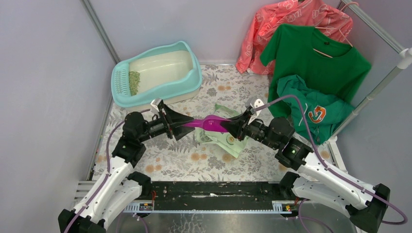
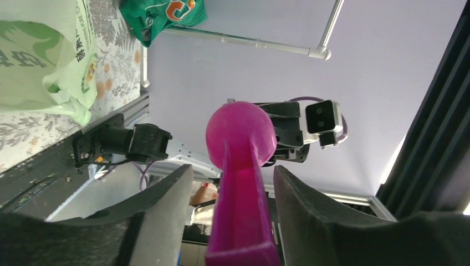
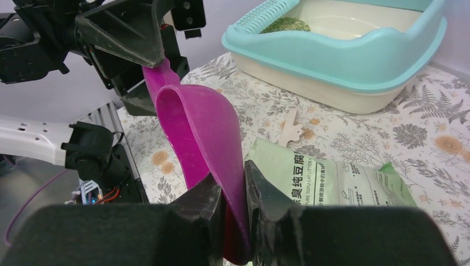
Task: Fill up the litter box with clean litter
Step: Pick up the spatula from the center of the board.
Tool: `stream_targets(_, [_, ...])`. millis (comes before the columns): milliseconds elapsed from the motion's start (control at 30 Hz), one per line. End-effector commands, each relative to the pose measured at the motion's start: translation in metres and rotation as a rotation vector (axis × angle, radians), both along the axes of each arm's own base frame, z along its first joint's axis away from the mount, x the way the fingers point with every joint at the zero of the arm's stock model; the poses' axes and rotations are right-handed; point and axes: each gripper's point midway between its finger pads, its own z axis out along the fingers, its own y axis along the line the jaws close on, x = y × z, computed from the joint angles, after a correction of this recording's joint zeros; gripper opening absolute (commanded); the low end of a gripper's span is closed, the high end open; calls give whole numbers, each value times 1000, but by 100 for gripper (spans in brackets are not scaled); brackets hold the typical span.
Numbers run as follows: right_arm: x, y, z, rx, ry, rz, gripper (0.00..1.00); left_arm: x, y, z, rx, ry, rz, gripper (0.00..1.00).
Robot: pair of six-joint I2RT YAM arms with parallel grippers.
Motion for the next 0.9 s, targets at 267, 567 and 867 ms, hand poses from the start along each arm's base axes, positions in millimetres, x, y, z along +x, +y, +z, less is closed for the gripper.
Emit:
stream_targets(267, [-14,-6,52,-62,235,27,0,10,16,38,373,-479,66,86])
stream_targets(567, [-28,-16,70,22,696,255,0,-12,45,36,496,-645,170,99])
stream_targets(867, [-18,-31,52,231,1030,451,0,-14,63,18,500,-780,312,99])
